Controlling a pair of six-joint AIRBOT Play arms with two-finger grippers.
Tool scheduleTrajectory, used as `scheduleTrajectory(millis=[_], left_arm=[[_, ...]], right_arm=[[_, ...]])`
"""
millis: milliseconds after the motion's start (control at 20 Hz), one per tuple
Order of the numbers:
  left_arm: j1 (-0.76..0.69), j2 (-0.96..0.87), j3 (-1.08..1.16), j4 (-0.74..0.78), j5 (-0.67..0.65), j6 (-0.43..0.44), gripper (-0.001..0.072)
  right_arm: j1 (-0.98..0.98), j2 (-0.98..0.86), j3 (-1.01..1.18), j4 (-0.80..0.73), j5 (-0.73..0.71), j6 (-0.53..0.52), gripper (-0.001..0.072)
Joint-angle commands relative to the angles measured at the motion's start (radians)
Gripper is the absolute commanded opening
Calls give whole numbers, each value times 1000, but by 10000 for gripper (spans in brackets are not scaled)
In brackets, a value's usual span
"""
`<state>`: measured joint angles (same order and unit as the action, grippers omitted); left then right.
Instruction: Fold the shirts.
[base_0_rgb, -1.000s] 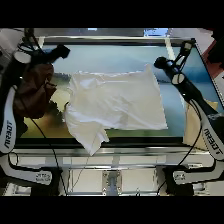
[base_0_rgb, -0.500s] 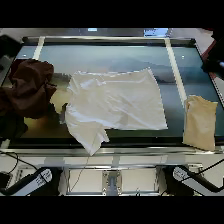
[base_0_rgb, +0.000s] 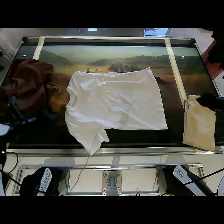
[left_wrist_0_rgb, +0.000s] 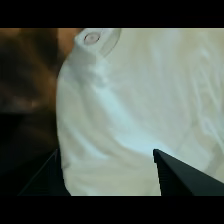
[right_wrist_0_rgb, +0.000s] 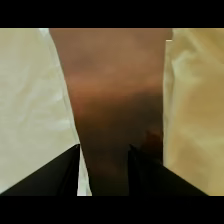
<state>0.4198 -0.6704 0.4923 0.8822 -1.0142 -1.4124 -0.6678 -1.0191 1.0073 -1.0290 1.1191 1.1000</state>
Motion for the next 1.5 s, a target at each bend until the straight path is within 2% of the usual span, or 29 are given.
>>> scheduleTrajectory(millis=[0, 200, 400, 600, 700, 800, 950, 1000, 1050, 1100, 1150, 1200, 1350, 1450], left_arm=[[2, -6, -149, -30, 45, -39, 693], [2, -105, -149, -31, 47, -16, 693], [2, -200, -148, -145, 52, 100, 693], [-6, -286, -148, -150, 56, 131, 692], [-51, -306, -148, -153, 83, 131, 690], [-120, -333, -148, -190, 133, 130, 631], [-216, -375, -148, -239, 228, 130, 611], [-235, -382, -148, -240, 259, 125, 586], [-250, -386, -148, -247, 290, 114, 513], [-259, -387, -148, -264, 309, 111, 340], [-264, -387, -146, -284, 315, 126, 91], [-265, -387, -143, -303, 312, 153, 14], [-264, -387, -129, -317, 294, 157, 14], [-265, -387, -113, -317, 262, 157, 14]], right_arm=[[-9, 13, -23, 197, 22, -76, 343], [-9, 14, -23, 325, 24, -114, 343], [-9, 14, -23, 334, 33, -114, 344], [-9, 14, -23, 335, 40, -114, 344], [-9, 14, -23, 335, 47, -114, 344], [-9, 14, -23, 340, 52, -114, 344], [-9, 14, -23, 341, 78, -114, 343], [-9, 14, -23, 341, 92, -115, 344], [-9, 14, -23, 341, 109, -118, 343], [-9, 14, -23, 339, 129, -119, 343], [-9, 14, -26, 327, 159, -112, 343], [-9, 14, -38, 295, 188, -90, 343], [-14, 14, -158, 48, 257, 79, 343], [-40, 14, -320, -21, 267, 215, 344]])
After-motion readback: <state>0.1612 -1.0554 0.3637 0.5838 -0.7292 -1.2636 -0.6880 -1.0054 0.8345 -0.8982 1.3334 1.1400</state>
